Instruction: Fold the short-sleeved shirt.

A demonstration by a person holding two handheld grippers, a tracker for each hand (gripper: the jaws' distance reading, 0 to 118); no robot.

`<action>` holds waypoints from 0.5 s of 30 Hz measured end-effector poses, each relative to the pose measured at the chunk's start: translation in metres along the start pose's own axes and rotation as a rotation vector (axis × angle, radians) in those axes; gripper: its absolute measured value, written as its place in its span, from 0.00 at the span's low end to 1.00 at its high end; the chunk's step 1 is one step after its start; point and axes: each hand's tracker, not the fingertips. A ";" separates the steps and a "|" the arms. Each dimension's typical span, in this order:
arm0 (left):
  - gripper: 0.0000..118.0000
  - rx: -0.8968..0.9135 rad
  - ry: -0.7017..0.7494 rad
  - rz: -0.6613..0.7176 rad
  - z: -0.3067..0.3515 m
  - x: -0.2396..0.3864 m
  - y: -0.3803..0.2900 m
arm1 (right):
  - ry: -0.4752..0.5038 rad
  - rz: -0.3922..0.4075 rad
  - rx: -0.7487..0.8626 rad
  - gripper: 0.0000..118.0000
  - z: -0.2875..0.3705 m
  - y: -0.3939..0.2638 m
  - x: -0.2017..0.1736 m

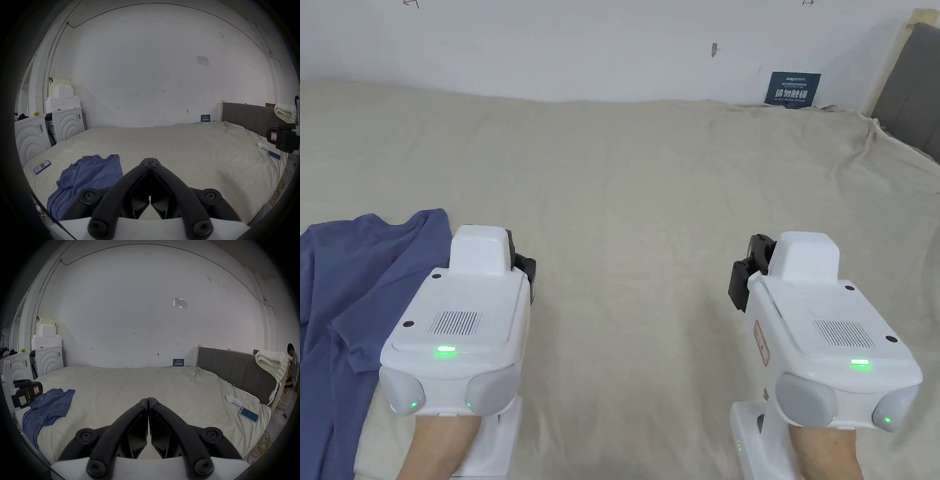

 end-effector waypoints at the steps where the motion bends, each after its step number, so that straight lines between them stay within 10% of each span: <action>1: 0.00 0.001 0.000 -0.002 0.000 0.000 0.000 | -0.001 0.003 0.000 0.00 0.000 0.000 0.000; 15: 0.00 0.005 0.066 0.021 0.009 -0.026 0.002 | 0.095 0.032 0.010 0.00 -0.009 0.007 -0.033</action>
